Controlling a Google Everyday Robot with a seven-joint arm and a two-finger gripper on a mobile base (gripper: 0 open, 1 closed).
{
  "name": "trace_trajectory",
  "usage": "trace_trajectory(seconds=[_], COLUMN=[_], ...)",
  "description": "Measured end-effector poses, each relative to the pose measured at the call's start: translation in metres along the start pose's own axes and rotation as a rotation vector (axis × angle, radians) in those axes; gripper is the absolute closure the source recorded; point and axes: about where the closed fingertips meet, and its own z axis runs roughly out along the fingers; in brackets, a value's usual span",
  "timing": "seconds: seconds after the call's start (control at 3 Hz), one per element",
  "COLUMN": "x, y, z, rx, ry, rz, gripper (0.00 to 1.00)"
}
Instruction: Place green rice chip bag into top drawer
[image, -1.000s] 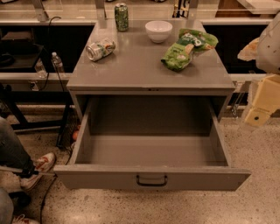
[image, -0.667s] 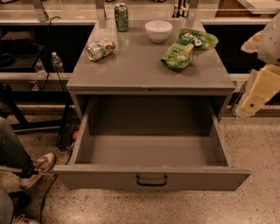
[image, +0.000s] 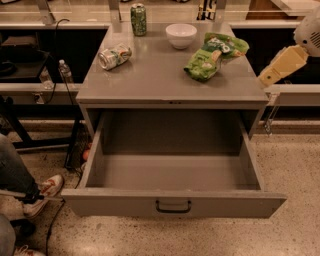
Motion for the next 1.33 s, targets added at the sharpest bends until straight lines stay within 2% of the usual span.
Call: trace_trajectory(seconds=[0.33, 0.67, 1.0, 1.33], x=[0.0, 0.0, -0.01, -0.04], y=[-0.043, -0.043, -0.044, -0.055], z=[0.04, 0.04, 0.057, 0.119], rx=[0.074, 0.074, 0.088, 0.181], ry=[-0.004, -0.003, -0.026, -0.043], rz=[0.27, 0.265, 0.327, 0.436], gripper=[0.0, 0.0, 0.0, 0.0])
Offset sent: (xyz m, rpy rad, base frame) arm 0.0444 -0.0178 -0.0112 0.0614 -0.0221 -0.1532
